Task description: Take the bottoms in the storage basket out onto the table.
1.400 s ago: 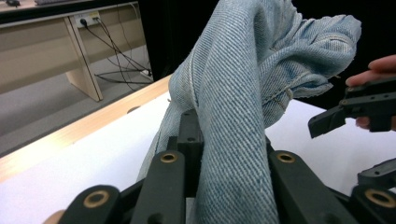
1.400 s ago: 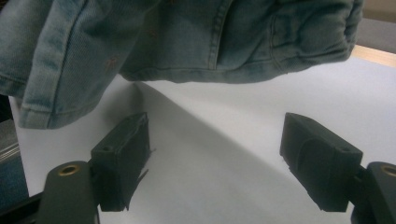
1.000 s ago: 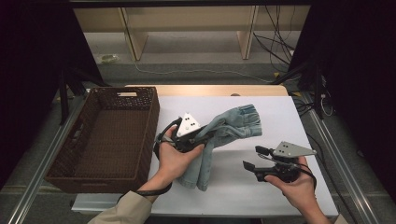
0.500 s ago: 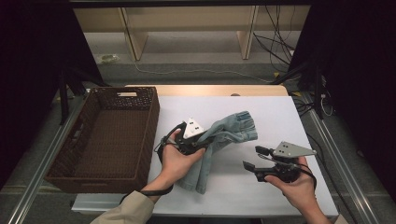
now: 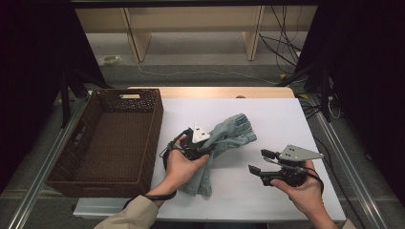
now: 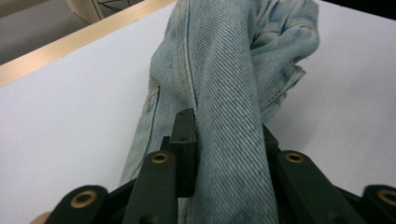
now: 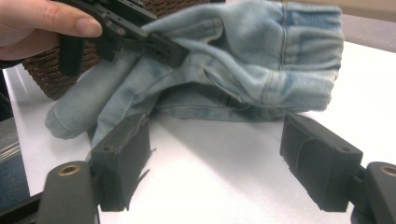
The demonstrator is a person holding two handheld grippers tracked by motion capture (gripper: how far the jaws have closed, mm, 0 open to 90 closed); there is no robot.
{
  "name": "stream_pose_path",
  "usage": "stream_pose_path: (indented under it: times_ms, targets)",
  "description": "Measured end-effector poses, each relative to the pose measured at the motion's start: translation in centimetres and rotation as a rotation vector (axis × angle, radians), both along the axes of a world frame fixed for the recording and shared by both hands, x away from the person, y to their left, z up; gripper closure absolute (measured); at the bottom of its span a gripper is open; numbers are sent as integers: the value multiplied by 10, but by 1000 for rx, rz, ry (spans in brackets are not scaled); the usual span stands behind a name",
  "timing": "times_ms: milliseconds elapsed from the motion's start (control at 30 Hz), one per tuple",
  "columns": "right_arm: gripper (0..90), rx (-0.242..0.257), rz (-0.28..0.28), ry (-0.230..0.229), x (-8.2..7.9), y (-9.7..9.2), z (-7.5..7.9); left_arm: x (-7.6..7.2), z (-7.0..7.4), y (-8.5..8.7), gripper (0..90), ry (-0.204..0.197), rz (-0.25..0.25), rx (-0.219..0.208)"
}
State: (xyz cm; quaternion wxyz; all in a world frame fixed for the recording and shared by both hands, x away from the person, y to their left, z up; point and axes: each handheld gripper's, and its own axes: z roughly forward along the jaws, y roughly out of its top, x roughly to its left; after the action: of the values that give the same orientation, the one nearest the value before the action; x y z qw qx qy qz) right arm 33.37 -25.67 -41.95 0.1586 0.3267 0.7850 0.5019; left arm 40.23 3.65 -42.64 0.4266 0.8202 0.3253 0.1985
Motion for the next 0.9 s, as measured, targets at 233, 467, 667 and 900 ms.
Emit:
stream_pose_path:
  times_ms: [233, 467, 667, 900]
  targets:
    - [253, 0, 1, 0, 0, 0, 0, 0, 4, -1, 525, -1, 17, 23]
    - [254, 1, 1, 2, 0, 0, 0, 2, 16, 6, 363, 32, 28, -8]
    - [253, -3, 1, 7, 0, 1, -1, -3, 32, 9, 183, 41, -16, -49]
    - [253, -4, 4, 14, 0, 1, -1, -9, 49, 16, 23, 41, -24, -98]
